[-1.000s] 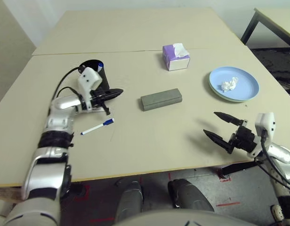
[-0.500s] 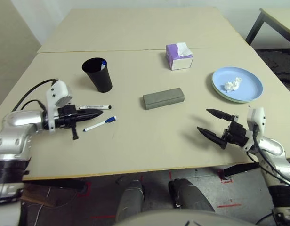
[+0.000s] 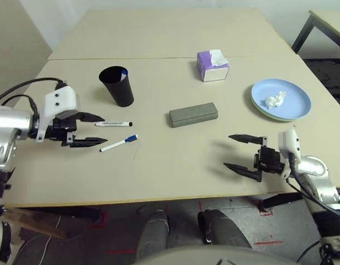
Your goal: Organize and tidy the items on the table.
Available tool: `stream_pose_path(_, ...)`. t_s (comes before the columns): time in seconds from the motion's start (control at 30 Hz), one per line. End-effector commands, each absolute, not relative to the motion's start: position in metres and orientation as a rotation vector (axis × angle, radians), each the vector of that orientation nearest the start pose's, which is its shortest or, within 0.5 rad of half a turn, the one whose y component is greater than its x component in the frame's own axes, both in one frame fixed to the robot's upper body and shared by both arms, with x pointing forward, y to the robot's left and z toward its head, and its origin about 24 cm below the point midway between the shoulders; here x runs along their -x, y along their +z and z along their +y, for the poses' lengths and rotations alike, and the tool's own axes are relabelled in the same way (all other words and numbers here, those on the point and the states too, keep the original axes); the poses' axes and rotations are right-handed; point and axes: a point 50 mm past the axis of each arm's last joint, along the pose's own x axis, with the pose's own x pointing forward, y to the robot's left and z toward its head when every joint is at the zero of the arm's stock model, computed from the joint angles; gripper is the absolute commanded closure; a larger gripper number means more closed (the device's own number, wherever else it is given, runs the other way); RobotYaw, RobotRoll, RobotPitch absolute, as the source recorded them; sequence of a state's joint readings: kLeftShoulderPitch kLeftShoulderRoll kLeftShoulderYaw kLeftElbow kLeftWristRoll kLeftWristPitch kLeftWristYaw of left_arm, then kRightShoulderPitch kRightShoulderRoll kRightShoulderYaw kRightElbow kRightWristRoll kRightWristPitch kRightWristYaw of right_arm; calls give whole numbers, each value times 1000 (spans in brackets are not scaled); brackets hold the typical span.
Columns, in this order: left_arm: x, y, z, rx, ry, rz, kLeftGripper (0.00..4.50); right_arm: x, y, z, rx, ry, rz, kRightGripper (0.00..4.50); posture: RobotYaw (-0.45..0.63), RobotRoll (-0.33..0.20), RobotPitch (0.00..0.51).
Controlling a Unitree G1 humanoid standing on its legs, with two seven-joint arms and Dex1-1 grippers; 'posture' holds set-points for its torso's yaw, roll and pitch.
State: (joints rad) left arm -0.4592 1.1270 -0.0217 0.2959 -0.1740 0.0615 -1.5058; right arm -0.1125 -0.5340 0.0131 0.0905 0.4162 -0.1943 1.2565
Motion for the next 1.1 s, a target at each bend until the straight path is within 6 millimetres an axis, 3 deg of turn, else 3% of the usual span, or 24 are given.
stream_pose_path(0.03,-270,183,309,-829,-1170,628,48,-235,84,-193,251,1271,-110,0,-68,0,126)
stream_pose_path(0.6,-283,138,296,-812,-1139,639,48,-229,87,-185,260,1280,-105,0,-85,0,121)
stream_pose_path(1.1,-286,128,294,-845,-1137,674,48,-227,91,-179,259,1290,-118,0,-97,0,120)
